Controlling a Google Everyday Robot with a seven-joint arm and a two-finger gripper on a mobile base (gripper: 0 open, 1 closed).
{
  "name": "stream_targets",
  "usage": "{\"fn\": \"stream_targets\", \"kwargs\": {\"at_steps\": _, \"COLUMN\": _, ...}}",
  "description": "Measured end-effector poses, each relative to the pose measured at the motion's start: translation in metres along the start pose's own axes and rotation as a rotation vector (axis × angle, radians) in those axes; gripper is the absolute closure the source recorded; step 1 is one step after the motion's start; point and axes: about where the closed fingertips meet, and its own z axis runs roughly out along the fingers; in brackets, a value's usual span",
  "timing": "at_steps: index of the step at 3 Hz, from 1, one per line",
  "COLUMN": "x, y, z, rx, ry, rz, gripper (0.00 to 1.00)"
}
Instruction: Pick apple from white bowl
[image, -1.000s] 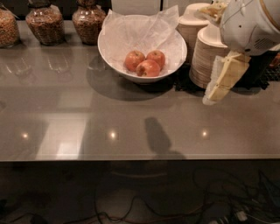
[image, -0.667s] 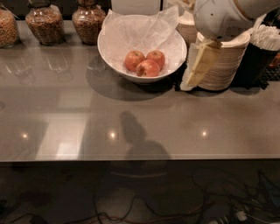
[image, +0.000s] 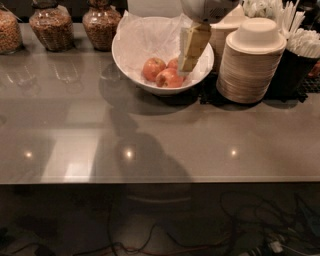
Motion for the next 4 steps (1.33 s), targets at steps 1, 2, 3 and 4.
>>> {"fn": "stream_targets", "kwargs": {"at_steps": 1, "x": 0.008, "y": -0.048, "z": 0.031, "rx": 0.029, "ry": 0.069, "rz": -0.02, "gripper": 0.0}}
{"fn": "stream_targets", "kwargs": {"at_steps": 2, "x": 0.009, "y": -0.048, "z": 0.031, "rx": 0.029, "ry": 0.07, "rz": -0.021, "gripper": 0.0}}
{"fn": "stream_targets", "kwargs": {"at_steps": 3, "x": 0.029, "y": -0.049, "z": 0.034, "rx": 0.037, "ry": 0.105, "rz": -0.032, "gripper": 0.0}}
{"fn": "stream_targets", "kwargs": {"at_steps": 4, "x": 0.064, "y": -0.05, "z": 0.039, "rx": 0.037, "ry": 0.16, "rz": -0.026, "gripper": 0.09}}
